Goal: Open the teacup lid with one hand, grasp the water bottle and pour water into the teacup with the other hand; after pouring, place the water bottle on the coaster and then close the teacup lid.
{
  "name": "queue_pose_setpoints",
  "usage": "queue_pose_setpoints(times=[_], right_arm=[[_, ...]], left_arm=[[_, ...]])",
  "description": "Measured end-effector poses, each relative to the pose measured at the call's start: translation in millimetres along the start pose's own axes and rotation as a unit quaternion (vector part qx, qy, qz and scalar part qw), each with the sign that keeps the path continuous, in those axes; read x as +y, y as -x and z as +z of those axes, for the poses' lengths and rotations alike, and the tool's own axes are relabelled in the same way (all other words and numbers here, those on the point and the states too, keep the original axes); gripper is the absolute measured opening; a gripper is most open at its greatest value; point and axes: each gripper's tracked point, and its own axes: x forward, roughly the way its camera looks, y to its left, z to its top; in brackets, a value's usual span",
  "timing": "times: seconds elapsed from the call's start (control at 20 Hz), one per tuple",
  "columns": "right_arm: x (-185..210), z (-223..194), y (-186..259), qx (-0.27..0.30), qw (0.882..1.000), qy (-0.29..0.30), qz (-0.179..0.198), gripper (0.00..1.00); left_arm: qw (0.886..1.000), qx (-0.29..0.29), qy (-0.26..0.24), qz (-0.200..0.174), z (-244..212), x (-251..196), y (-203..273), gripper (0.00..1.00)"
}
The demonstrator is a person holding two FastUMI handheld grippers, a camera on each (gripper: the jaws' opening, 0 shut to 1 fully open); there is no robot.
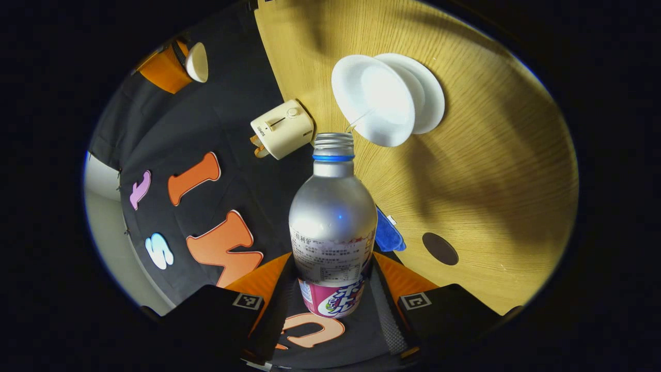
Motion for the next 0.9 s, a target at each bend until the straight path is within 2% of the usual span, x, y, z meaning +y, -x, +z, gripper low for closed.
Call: queue_pose_setpoints(times=[0.25, 0.5, 0.75, 0.9], right_arm=[[1.8, -1.7, 0.1, 0.001, 1.000, 0.002, 0.001, 0.17], [6.4, -2.1, -2.0, 0.002, 1.000, -0.001, 0.006, 0.17], [14.2, -3.2, -3.1, 0.004, 1.000, -0.002, 0.009, 0.17], [25.7, 0.1, -4.7, -0.001, 1.000, -0.005, 0.019, 0.17]], left_arm=[[1.000, 0.002, -0.006, 0.001, -1.9, -2.4, 0.8, 0.80], [1.000, -0.004, 0.012, 0.002, -1.2, -5.2, 0.8, 0.81], [0.998, -0.017, 0.061, 0.014, -1.9, -8.9, 1.1, 0.81], [0.992, -0.027, 0.123, 0.020, -2.1, -12.2, 3.5, 0.79]])
